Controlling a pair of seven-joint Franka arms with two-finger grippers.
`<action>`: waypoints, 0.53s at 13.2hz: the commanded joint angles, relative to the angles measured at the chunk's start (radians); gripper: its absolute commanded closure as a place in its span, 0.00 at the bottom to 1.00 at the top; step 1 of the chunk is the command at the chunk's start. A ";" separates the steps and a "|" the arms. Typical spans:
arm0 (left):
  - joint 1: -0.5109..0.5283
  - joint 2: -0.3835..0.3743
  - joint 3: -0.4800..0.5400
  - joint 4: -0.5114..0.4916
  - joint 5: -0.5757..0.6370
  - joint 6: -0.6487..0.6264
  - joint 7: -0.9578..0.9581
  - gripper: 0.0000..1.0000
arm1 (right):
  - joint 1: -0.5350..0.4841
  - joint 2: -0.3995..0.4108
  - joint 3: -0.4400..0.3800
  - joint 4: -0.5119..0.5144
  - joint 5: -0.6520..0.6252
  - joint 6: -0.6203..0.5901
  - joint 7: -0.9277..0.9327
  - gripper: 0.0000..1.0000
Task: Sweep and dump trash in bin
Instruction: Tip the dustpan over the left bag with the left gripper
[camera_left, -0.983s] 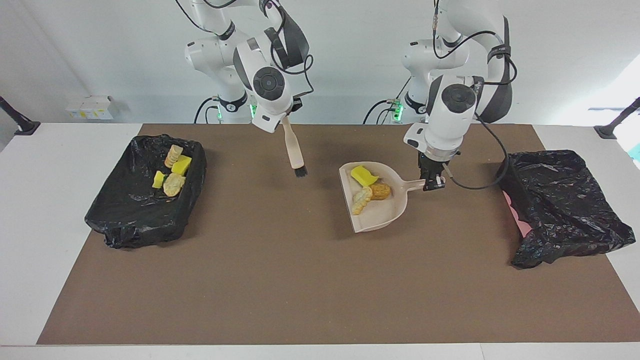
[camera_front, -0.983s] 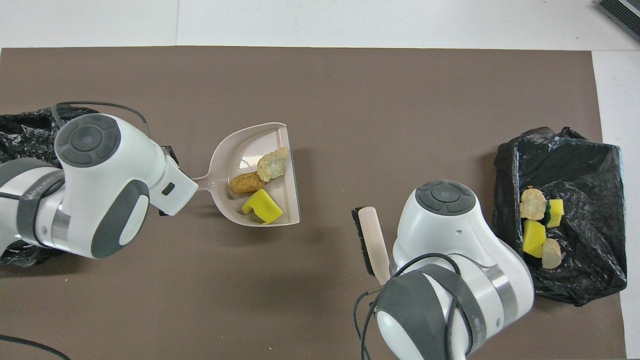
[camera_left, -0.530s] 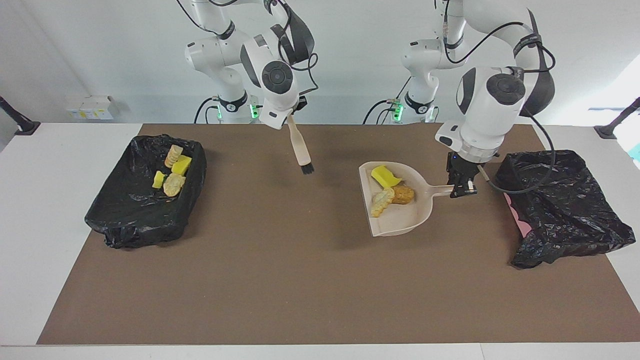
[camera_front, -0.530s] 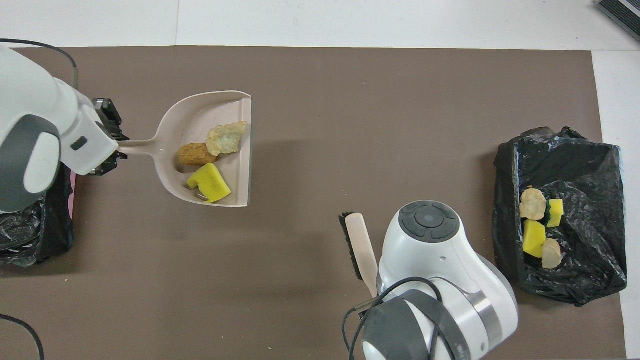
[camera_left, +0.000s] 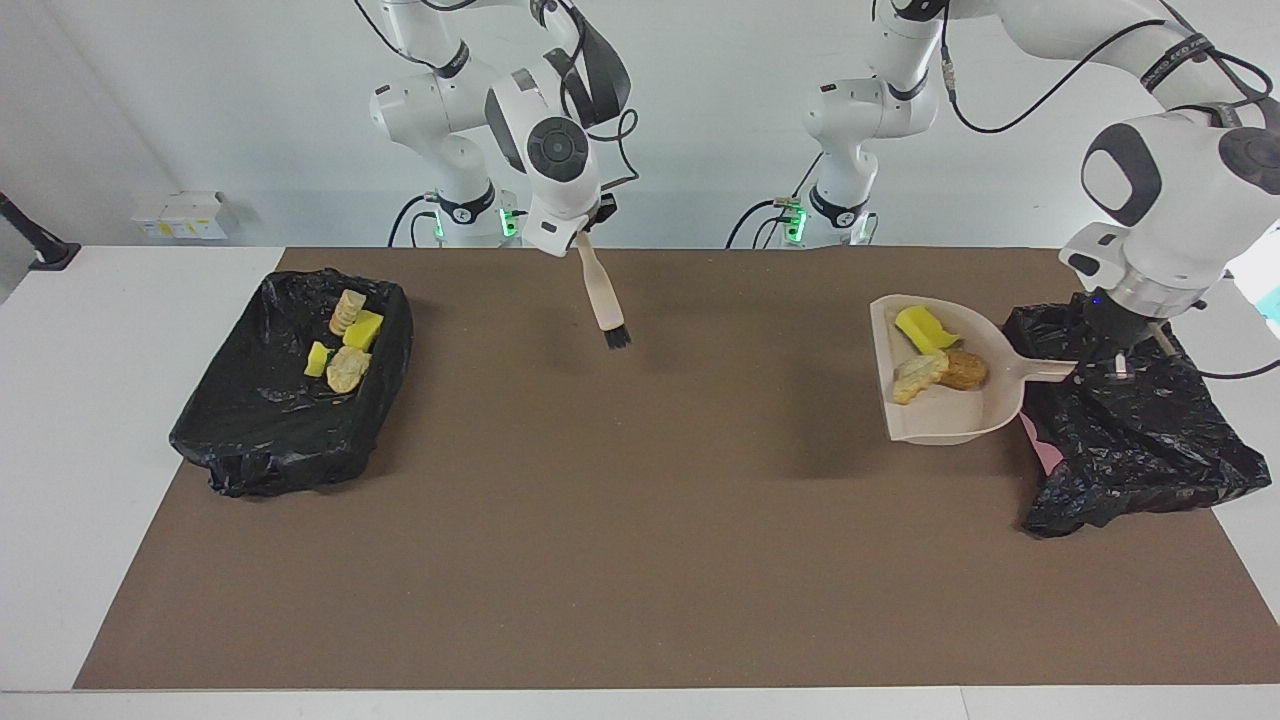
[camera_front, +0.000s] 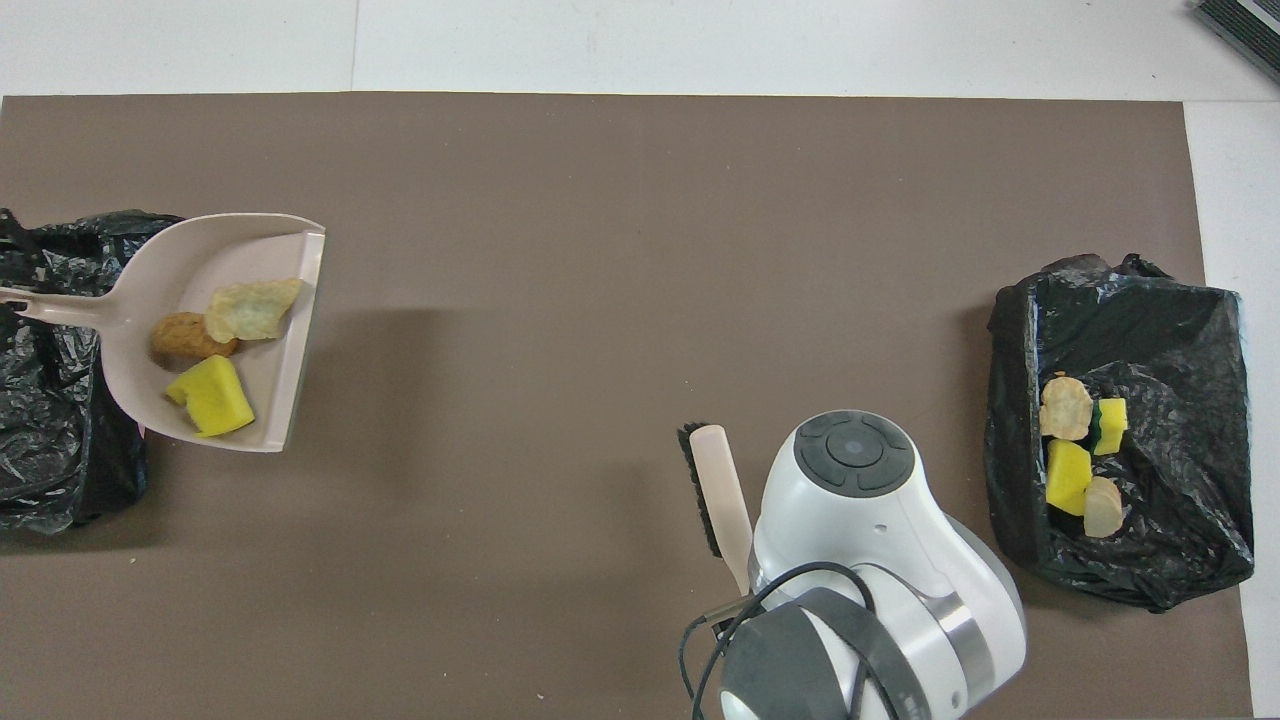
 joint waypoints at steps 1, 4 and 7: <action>0.038 0.011 0.065 0.034 -0.019 -0.010 0.112 1.00 | 0.011 -0.027 0.004 -0.033 0.024 0.040 0.024 1.00; 0.102 0.011 0.111 0.030 -0.009 0.093 0.165 1.00 | 0.075 -0.018 0.004 -0.044 0.043 0.048 0.102 1.00; 0.104 0.015 0.175 0.025 0.015 0.225 0.197 1.00 | 0.092 -0.028 0.004 -0.051 0.046 0.031 0.156 1.00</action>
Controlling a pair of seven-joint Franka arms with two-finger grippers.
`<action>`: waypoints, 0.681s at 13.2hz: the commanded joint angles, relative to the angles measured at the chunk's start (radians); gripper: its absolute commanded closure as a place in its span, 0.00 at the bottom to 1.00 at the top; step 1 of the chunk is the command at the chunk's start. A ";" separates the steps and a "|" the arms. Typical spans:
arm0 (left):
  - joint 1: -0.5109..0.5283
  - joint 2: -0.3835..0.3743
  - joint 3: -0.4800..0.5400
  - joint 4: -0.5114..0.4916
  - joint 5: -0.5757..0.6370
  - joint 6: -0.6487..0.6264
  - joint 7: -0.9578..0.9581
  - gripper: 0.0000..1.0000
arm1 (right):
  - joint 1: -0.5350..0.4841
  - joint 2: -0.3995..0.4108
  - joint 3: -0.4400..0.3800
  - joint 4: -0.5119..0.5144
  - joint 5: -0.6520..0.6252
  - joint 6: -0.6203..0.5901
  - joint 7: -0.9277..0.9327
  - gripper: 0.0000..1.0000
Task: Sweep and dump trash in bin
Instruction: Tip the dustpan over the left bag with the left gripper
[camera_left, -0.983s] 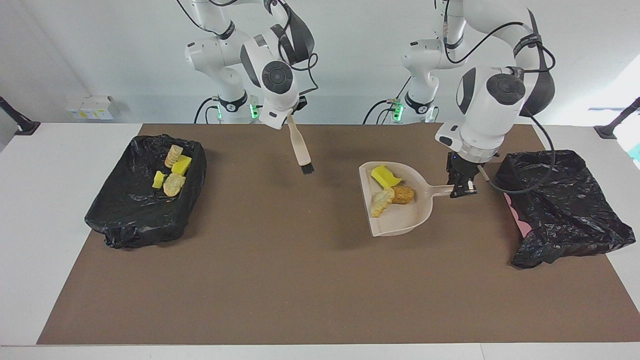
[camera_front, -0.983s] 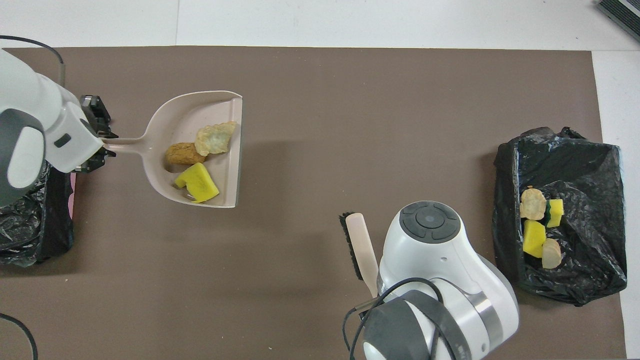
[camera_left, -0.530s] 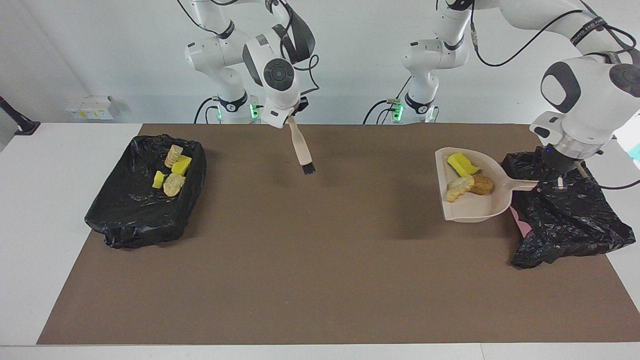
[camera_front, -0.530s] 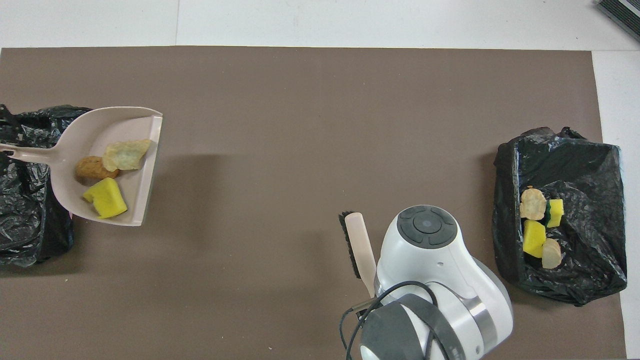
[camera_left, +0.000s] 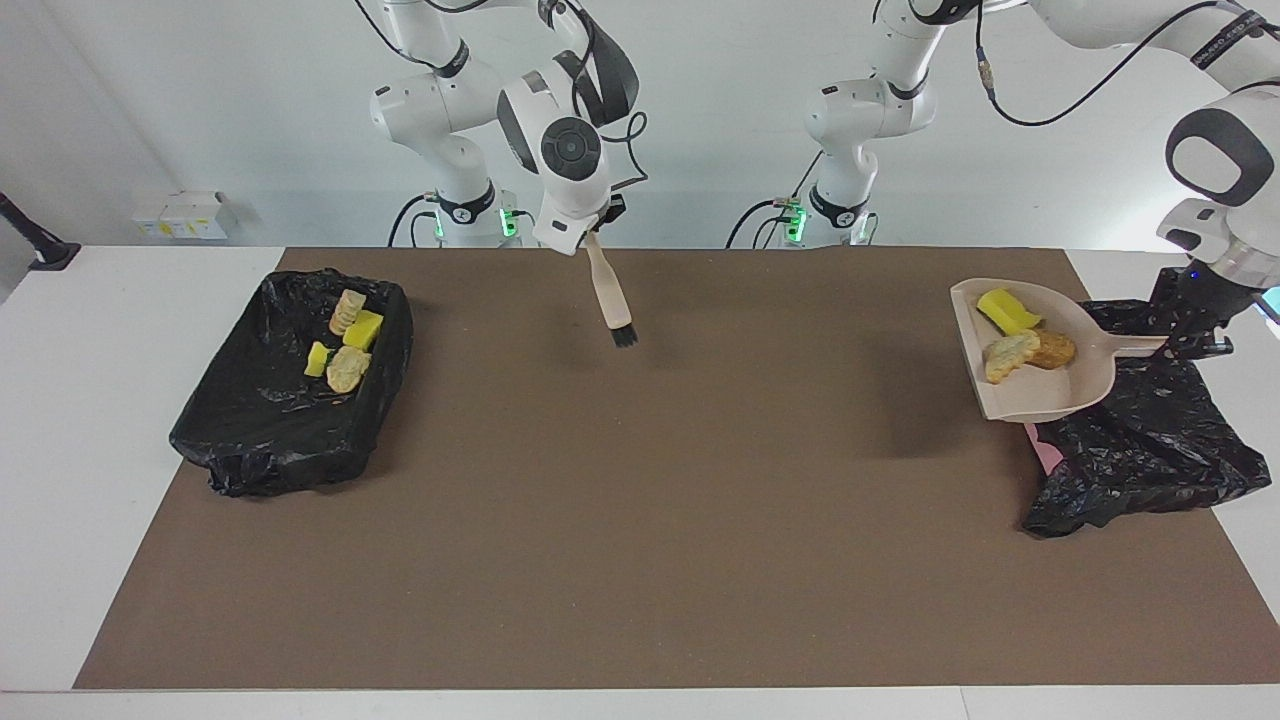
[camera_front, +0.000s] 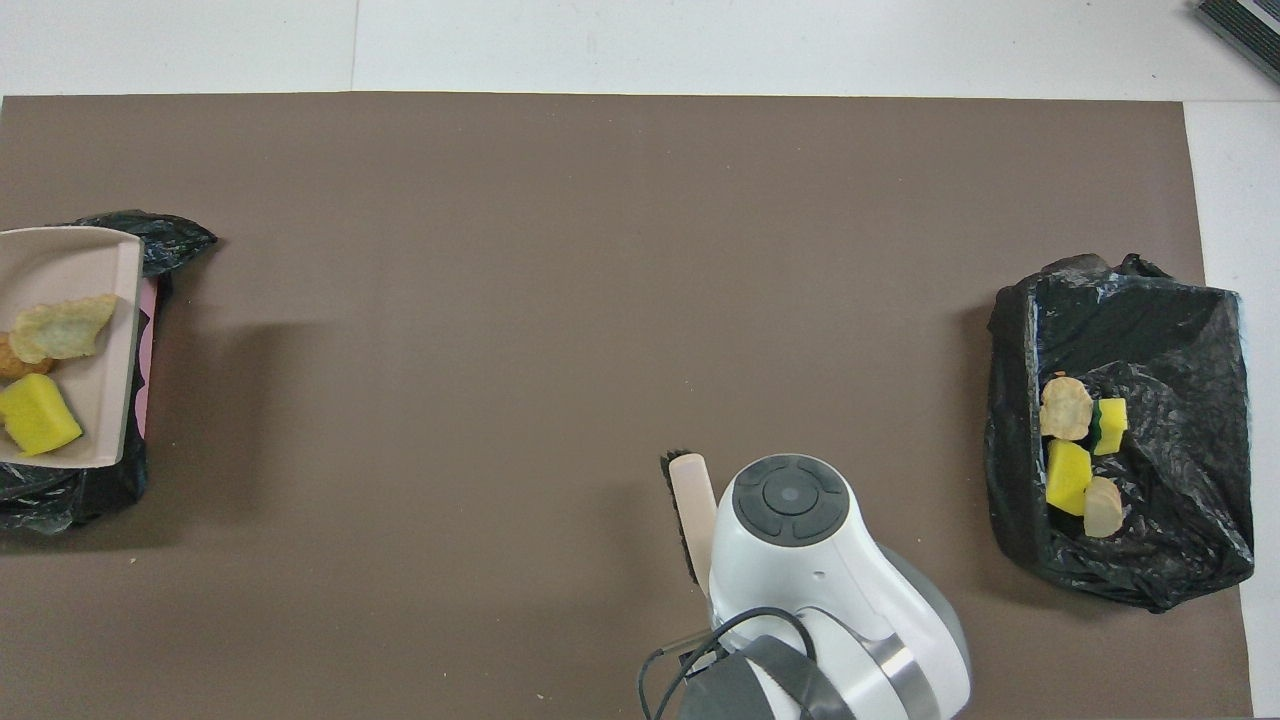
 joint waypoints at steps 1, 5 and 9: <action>0.004 0.017 0.031 0.016 0.030 0.106 0.020 1.00 | 0.005 -0.028 0.001 -0.030 0.028 0.029 0.024 1.00; 0.012 0.022 0.064 0.008 0.138 0.193 0.022 1.00 | 0.057 -0.011 0.002 -0.032 0.059 0.098 0.098 1.00; -0.029 0.014 0.062 -0.013 0.445 0.206 -0.143 1.00 | 0.180 0.055 0.002 -0.032 0.094 0.201 0.328 1.00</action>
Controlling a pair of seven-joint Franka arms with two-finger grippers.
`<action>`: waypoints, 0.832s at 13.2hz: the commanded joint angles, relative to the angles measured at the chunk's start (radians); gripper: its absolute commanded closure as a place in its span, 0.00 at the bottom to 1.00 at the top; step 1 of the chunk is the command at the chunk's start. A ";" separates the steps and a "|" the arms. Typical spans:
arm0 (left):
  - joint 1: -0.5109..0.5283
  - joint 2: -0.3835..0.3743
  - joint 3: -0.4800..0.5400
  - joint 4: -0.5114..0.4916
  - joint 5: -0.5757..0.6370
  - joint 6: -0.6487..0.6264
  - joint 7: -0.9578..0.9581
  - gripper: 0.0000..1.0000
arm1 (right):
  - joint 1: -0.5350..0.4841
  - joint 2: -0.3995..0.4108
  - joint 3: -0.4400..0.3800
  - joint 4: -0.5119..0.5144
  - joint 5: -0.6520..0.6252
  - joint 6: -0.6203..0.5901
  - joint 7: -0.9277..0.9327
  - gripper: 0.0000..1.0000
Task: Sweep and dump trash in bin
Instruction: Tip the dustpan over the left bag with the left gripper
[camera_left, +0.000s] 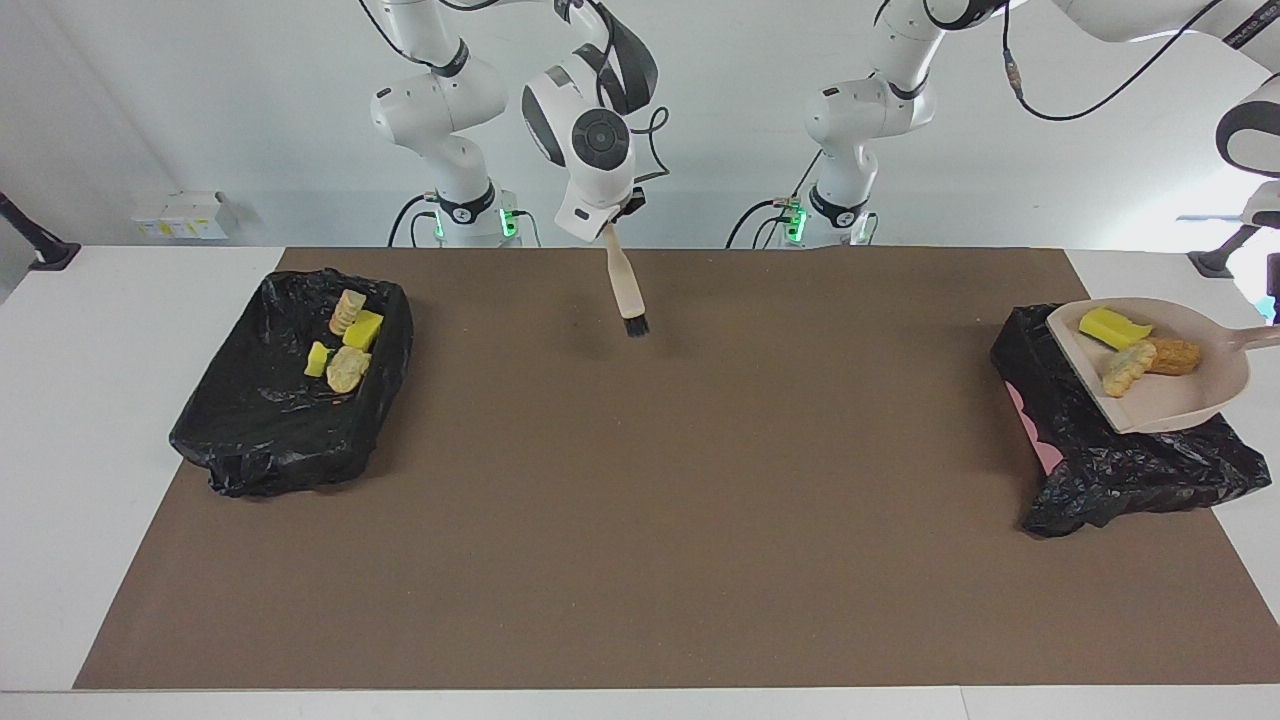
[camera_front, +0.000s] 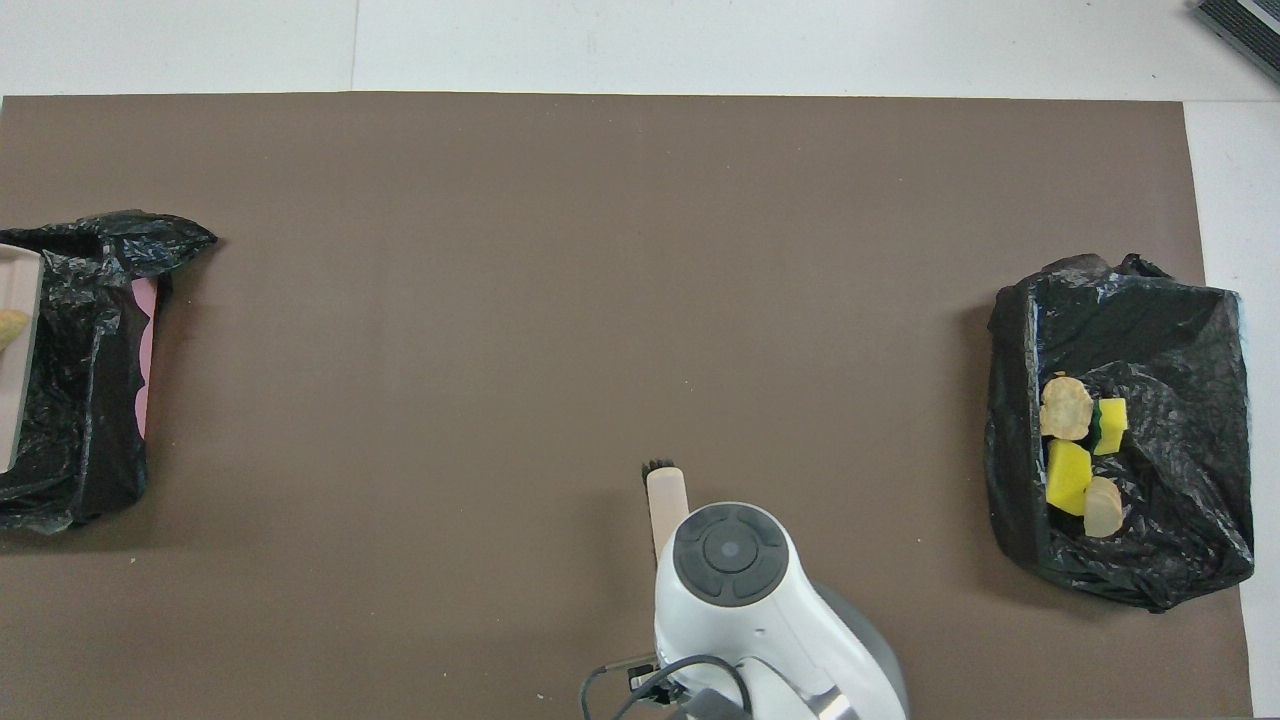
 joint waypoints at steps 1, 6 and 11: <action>-0.044 -0.007 0.005 -0.009 0.201 0.026 -0.140 1.00 | 0.091 0.053 0.001 -0.010 0.038 0.092 0.119 1.00; -0.047 -0.009 0.003 -0.008 0.470 0.110 -0.315 1.00 | 0.191 0.124 0.001 -0.027 0.052 0.204 0.247 1.00; -0.122 -0.042 -0.003 0.012 0.646 -0.060 -0.415 1.00 | 0.203 0.160 0.001 -0.066 0.102 0.301 0.339 1.00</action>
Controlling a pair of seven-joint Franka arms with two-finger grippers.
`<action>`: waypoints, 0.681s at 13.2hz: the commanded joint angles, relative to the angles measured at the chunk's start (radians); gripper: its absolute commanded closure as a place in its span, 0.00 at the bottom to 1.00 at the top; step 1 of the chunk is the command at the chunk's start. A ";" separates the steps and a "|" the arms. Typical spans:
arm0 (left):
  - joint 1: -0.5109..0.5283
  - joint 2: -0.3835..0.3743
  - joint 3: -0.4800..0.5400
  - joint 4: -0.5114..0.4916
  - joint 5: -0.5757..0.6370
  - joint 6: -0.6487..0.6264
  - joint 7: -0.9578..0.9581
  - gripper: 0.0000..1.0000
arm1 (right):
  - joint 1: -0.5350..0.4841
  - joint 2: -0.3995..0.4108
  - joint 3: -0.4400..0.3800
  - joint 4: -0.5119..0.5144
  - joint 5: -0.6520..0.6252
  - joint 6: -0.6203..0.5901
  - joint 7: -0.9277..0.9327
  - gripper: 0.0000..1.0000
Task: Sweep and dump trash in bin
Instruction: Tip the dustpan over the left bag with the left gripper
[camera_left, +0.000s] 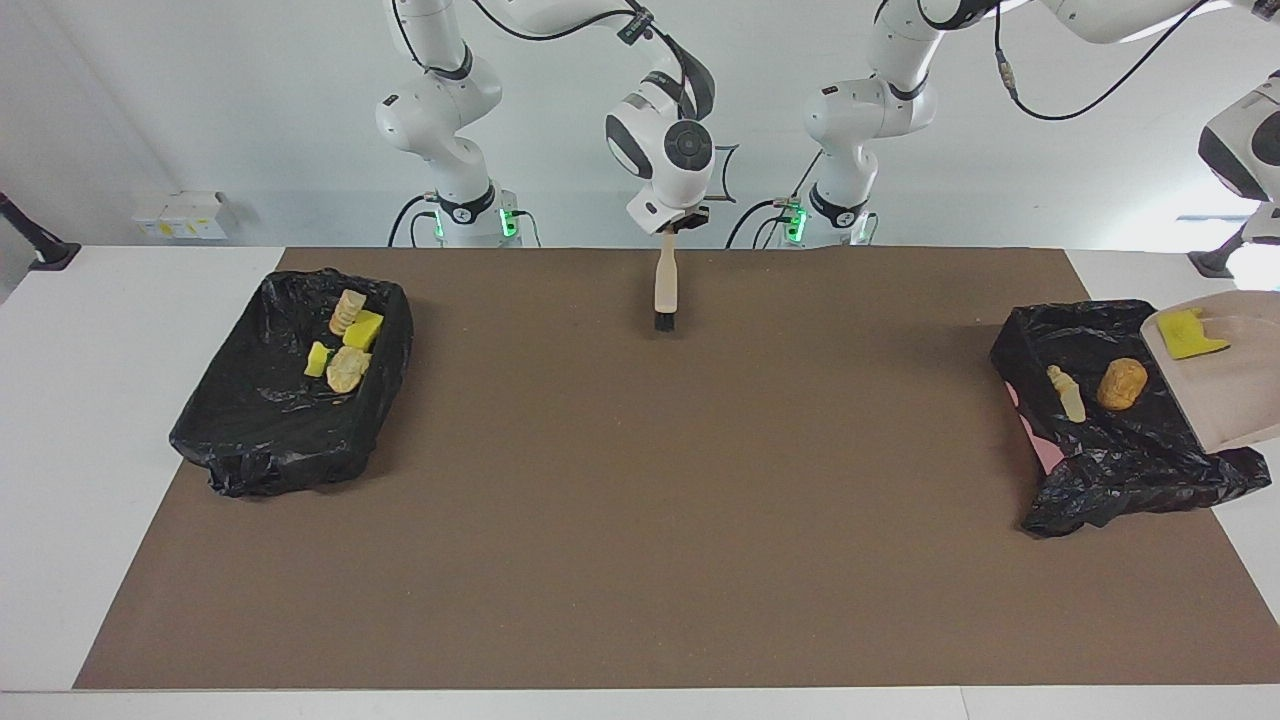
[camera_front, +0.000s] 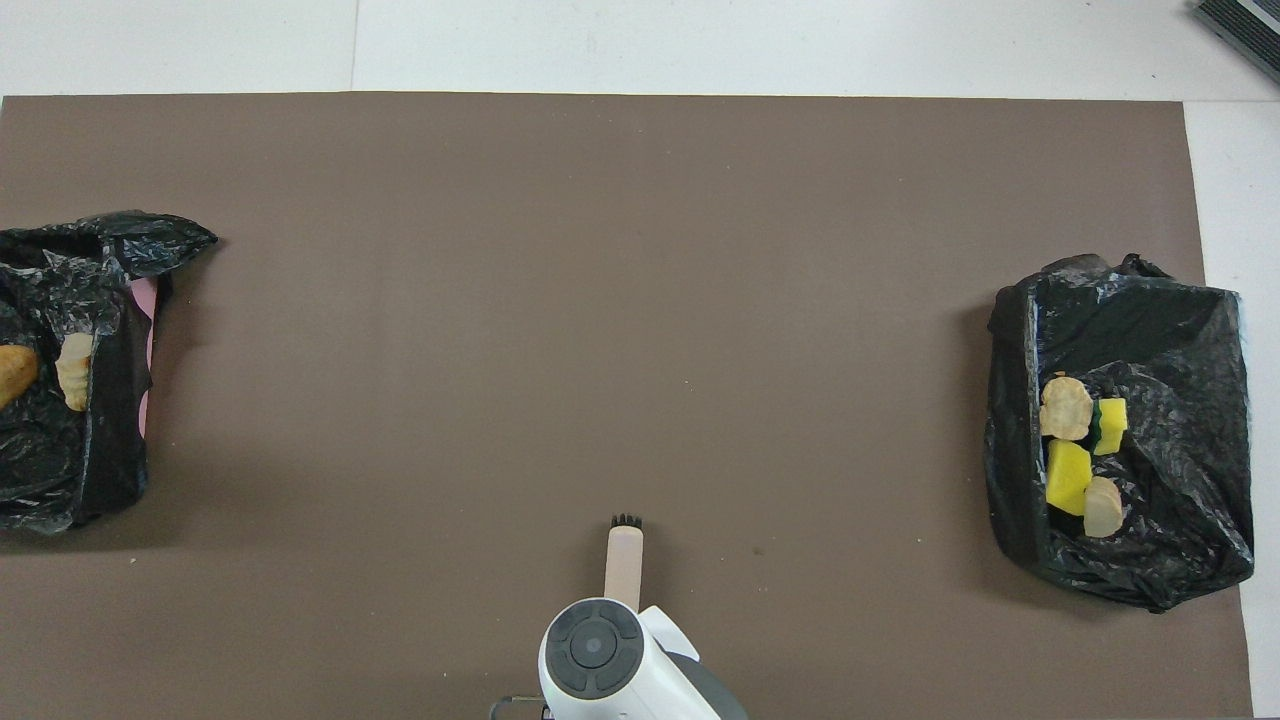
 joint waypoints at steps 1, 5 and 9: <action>-0.055 -0.029 0.006 -0.003 0.082 -0.100 -0.068 1.00 | 0.015 0.022 0.000 -0.023 0.030 0.049 0.013 1.00; -0.081 -0.071 -0.081 -0.006 0.233 -0.247 -0.105 1.00 | 0.014 0.022 -0.001 -0.020 0.030 0.038 -0.072 0.93; -0.081 -0.170 -0.170 -0.107 0.398 -0.289 -0.244 1.00 | -0.001 0.030 -0.001 -0.003 0.030 0.032 -0.070 0.68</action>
